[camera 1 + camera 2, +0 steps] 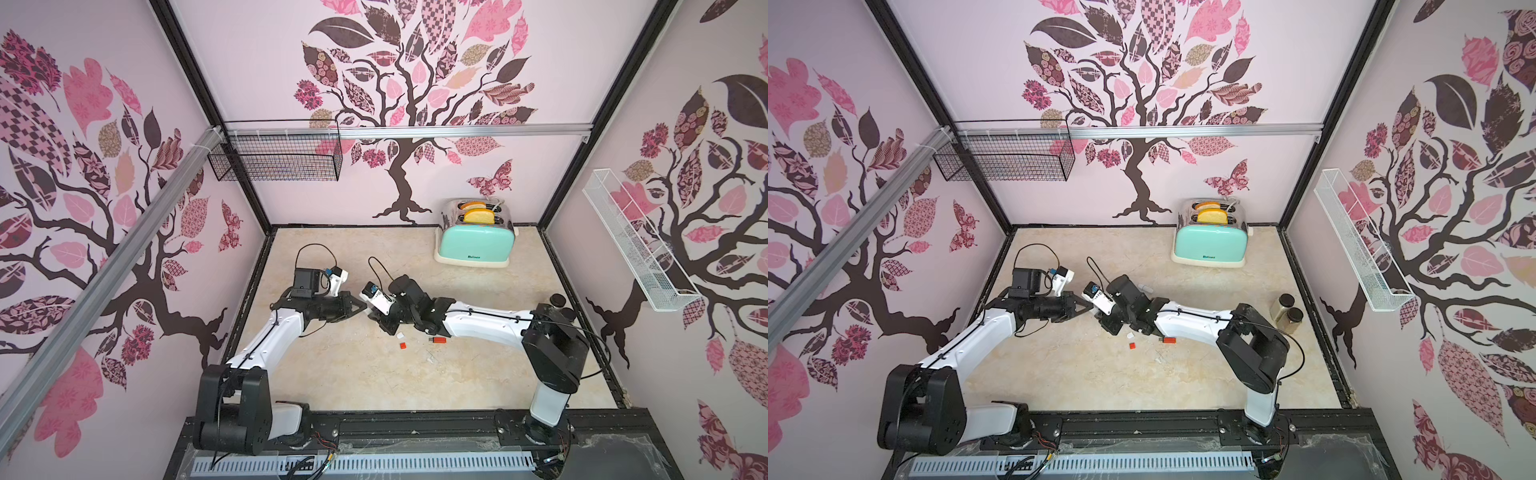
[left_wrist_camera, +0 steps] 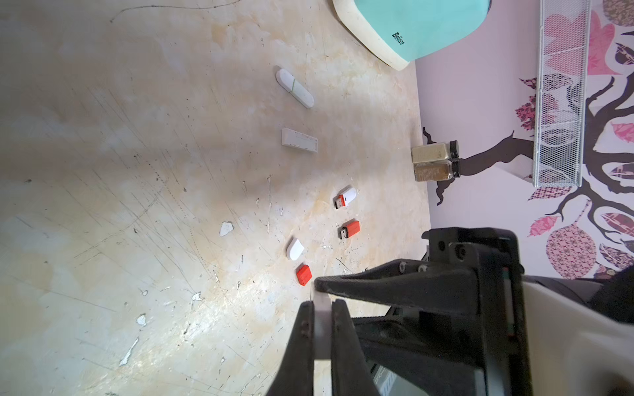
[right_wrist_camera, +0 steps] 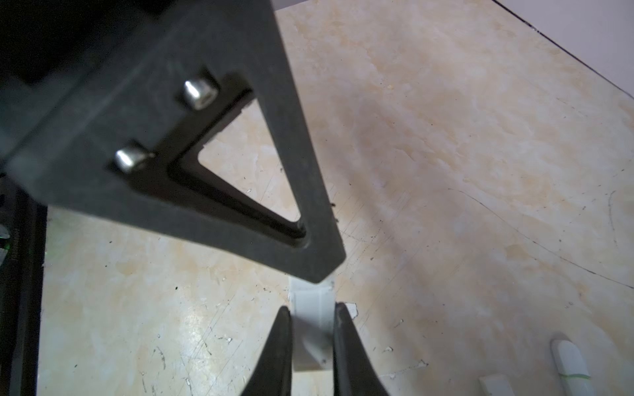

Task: Close the usb drive cover
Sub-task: Close the cover of the USB drive.

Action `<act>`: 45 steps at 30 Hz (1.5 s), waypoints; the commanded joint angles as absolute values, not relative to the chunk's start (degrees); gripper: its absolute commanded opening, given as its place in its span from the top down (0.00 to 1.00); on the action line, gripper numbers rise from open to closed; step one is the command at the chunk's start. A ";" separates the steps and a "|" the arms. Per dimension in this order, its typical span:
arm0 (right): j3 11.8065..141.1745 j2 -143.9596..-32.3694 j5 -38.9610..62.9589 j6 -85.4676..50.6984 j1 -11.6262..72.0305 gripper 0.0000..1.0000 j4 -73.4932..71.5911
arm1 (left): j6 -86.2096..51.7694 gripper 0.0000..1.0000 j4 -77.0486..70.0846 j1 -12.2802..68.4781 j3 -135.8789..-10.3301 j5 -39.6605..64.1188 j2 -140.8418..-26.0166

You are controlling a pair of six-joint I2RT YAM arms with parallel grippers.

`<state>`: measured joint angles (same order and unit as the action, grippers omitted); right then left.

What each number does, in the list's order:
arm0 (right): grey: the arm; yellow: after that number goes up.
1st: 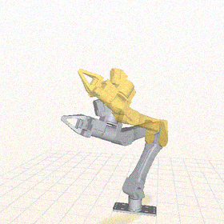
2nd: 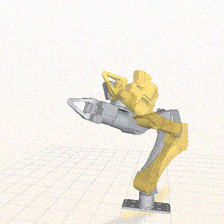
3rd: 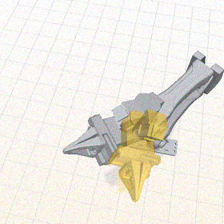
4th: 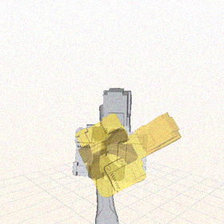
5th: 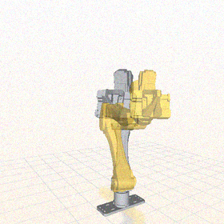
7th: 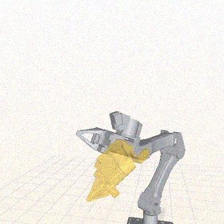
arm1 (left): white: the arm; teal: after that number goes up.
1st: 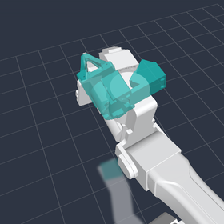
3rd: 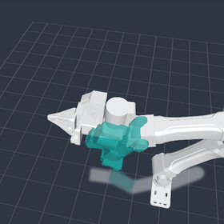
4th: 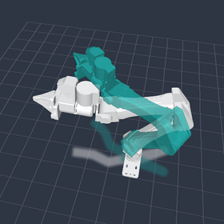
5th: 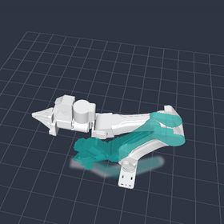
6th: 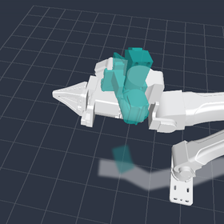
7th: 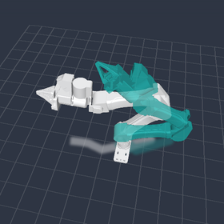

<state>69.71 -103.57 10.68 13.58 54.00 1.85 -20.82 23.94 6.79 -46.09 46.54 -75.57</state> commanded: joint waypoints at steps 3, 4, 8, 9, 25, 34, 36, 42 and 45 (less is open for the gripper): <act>75.60 -101.73 16.32 14.83 55.10 1.00 -14.15 | -19.96 1.00 27.66 8.79 -45.27 50.30 -76.43; 75.46 -101.25 16.16 15.99 55.11 1.00 -14.00 | -19.83 1.00 27.93 8.71 -45.46 49.76 -76.63; 74.64 -98.84 14.61 16.61 55.11 1.00 -14.97 | -18.63 1.00 29.37 8.71 -46.16 47.47 -77.20; 74.42 -98.50 15.22 16.61 55.11 1.00 -15.51 | -18.63 1.00 29.11 8.76 -46.15 47.46 -77.61; 72.89 -97.98 16.52 14.40 56.34 1.00 -16.83 | -17.07 1.00 29.50 8.84 -47.40 40.87 -76.39; 78.37 -101.16 16.06 11.55 56.34 1.00 -14.61 | -15.38 1.00 31.82 11.05 -48.36 42.98 -78.24; 77.60 -100.99 16.53 14.05 56.35 1.00 -16.14 | -15.90 1.00 31.82 11.07 -48.34 44.30 -79.29; 73.68 -98.79 12.15 12.10 56.18 1.00 -23.59 | -16.64 1.00 31.95 11.03 -48.63 42.25 -79.69; 74.11 -99.14 12.30 7.40 54.80 1.00 -23.44 | -16.79 1.00 32.51 11.06 -49.21 42.54 -79.99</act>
<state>69.45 -103.48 8.69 11.29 53.80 -0.80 -17.10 26.98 8.40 -50.61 41.52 -77.87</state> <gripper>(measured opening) 0.178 0.094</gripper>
